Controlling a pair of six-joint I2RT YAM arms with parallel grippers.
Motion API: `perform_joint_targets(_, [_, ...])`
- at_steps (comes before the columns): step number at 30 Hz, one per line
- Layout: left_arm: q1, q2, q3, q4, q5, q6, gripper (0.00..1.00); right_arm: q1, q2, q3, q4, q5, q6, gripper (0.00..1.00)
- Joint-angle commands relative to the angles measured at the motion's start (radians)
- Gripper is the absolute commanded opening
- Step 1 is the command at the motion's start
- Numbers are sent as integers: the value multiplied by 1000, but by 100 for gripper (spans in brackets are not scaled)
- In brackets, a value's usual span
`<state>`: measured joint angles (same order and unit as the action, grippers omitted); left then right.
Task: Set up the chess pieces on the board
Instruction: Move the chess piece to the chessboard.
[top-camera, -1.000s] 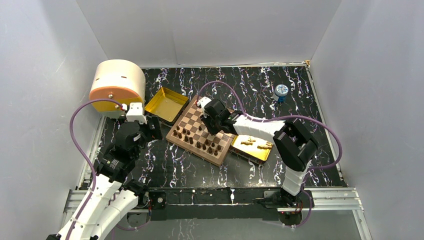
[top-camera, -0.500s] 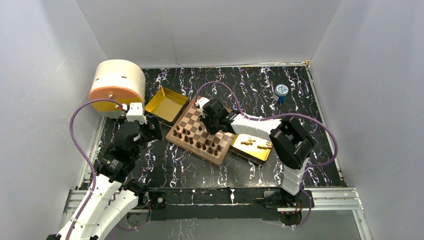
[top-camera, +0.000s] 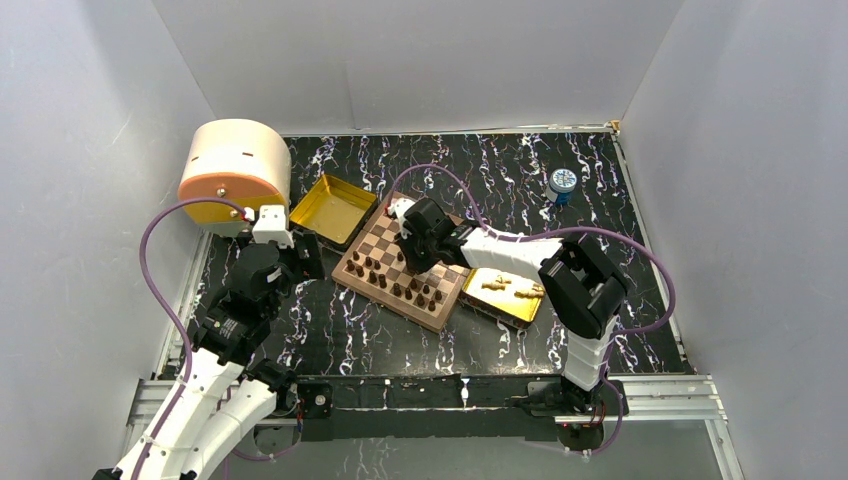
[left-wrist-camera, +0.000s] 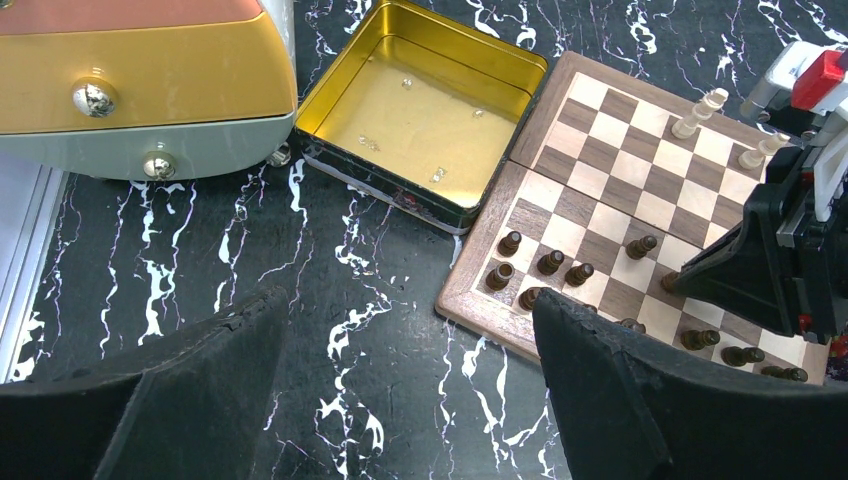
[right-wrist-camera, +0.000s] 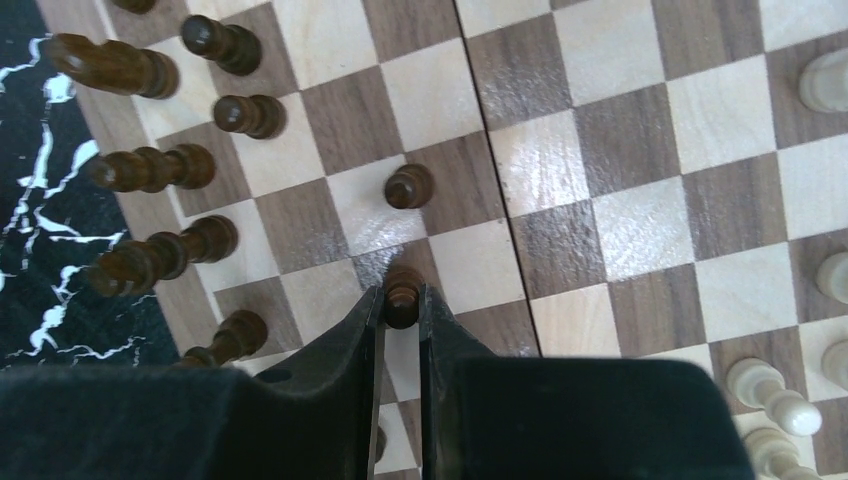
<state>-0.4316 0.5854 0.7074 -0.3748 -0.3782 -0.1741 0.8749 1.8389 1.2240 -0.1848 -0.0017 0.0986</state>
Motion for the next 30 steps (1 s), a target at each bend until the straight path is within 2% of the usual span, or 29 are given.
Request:
perform_joint_targets(1, [-2,-4,-4,17,-18,12,89,23,0,72,-19,-34,19,15])
perform_joint_targets(30, [-2,-13,-5,17,-25,15,89,74,65,180,-173,-14,37,18])
